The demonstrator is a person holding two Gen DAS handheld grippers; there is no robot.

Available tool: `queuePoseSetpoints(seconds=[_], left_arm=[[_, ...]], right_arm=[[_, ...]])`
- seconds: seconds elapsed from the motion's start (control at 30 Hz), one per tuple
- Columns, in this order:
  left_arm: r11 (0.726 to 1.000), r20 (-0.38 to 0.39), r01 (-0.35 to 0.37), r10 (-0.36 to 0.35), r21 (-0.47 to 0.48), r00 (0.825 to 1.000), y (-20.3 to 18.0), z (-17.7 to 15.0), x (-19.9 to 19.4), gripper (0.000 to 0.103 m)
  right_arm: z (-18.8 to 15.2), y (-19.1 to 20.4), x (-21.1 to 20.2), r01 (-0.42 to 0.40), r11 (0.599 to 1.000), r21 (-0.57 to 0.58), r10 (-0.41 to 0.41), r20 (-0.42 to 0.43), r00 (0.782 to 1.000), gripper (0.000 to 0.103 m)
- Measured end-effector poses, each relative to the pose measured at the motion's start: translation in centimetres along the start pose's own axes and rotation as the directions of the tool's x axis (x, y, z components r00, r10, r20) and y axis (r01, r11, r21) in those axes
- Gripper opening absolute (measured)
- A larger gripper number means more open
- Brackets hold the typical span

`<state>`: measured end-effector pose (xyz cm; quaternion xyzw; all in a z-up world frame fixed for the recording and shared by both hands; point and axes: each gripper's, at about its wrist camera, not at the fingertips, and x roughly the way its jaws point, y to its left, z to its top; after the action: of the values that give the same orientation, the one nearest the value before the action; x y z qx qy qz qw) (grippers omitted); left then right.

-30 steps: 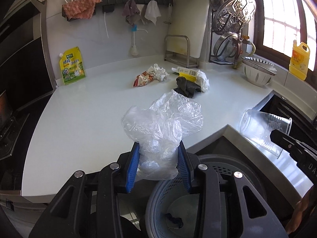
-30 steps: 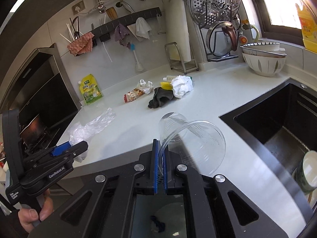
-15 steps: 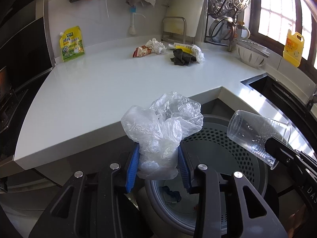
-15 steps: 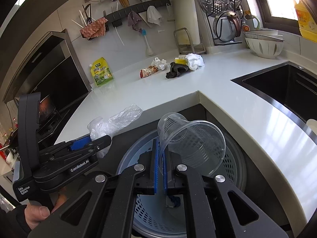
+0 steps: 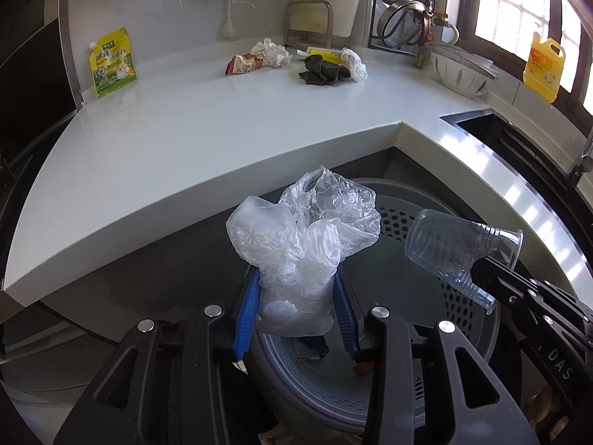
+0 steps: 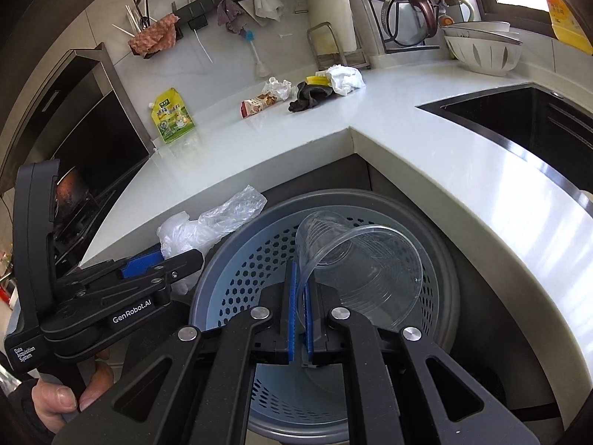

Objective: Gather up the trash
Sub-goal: 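Carry the cup and bag over the bin and release both, then move both tools back toward the remaining trash on the counter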

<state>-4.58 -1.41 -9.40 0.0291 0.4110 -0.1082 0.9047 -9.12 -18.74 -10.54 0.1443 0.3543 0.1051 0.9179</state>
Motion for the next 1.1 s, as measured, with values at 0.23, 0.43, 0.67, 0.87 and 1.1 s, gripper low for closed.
queuePoseSetpoints(seconds=[0.23, 0.43, 0.67, 0.87, 1.1], left_arm=[[1.0, -0.031, 0.011, -0.01, 0.018, 0.999, -0.5, -0.5, 0.8, 0.041], [1.0, -0.042, 0.013, -0.013, 0.022, 0.999, -0.6, -0.6, 1.1, 0.041], [1.0, -0.048, 0.016, -0.015, 0.014, 0.999, -0.4, -0.6, 1.2, 0.057], [1.0, -0.052, 0.012, -0.012, 0.006, 0.999, -0.1, -0.7, 1.2, 0.067], [1.0, -0.044, 0.007, -0.007, -0.006, 0.999, 0.1, -0.4, 1.0, 0.068]], right_arm=[[-0.9, -0.8, 1.4, 0.001, 1.0, 0.014, -0.001, -0.045, 0.999, 0.004], [-1.1, -1.0, 1.6, -0.002, 1.0, 0.018, 0.003, -0.056, 0.998, 0.004], [-1.1, -1.2, 1.7, -0.002, 1.0, 0.019, 0.004, -0.06, 0.998, 0.019], [-0.9, -1.4, 1.2, 0.004, 1.0, 0.025, -0.004, -0.037, 0.999, 0.027], [-1.0, -1.6, 1.2, 0.003, 1.0, 0.029, -0.002, -0.035, 0.999, 0.028]])
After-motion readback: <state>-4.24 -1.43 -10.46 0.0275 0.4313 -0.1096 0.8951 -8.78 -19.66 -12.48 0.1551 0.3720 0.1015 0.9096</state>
